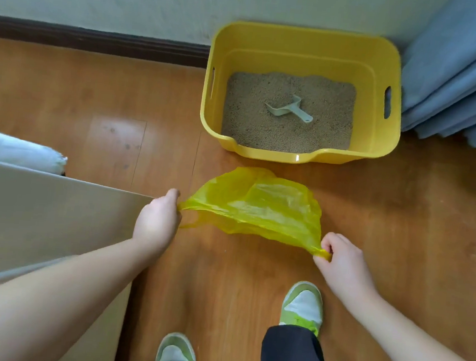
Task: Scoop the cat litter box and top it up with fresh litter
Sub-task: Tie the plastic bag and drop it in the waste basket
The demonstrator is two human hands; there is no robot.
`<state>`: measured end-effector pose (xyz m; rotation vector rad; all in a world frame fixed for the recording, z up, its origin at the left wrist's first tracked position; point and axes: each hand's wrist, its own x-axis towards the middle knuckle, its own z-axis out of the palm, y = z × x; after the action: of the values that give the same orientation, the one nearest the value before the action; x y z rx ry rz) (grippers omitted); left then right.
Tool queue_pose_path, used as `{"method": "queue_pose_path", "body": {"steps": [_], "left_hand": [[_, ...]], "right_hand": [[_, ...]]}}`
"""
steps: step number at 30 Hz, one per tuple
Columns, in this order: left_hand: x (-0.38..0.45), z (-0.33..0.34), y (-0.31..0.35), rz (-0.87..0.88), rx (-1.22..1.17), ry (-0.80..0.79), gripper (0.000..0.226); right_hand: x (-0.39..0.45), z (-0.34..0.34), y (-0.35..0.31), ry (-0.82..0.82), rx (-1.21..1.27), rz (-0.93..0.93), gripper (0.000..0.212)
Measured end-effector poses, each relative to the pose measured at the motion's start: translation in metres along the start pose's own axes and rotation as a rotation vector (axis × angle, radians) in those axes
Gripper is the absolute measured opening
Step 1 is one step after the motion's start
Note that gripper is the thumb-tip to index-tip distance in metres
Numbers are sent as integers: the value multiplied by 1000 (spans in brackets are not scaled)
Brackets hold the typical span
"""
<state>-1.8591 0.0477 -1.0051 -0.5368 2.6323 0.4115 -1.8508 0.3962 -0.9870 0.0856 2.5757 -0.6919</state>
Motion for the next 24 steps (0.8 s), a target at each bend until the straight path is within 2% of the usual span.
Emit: {"method": "queue_pose_path", "body": {"steps": [2,4,9,13,17,21,24], "left_hand": [[-16,-14,2,-172,-44,-39,19],[-32,-29,8,-216,-154,-59,17],[-78,-90,41,-207,-470,-102,26],[-117,-148,57,-139,-716,-201,20],[-168,-206,63,-46,-702,-280,15],[-238,-260,60,-44,-762,-309,19],[-274,-304,51,25,-542,-286,23]], "right_hand": [[-9,-13,-17,-14,105,77,29],[-17,-28,-36,-29,228,128,23],[-53,-71,-90,-58,574,221,13],[-98,-117,-135,-163,753,308,29],[-151,-157,-177,-180,797,364,39],[-203,-188,-214,-166,706,433,47],[-237,-217,-244,-92,544,479,49]]}}
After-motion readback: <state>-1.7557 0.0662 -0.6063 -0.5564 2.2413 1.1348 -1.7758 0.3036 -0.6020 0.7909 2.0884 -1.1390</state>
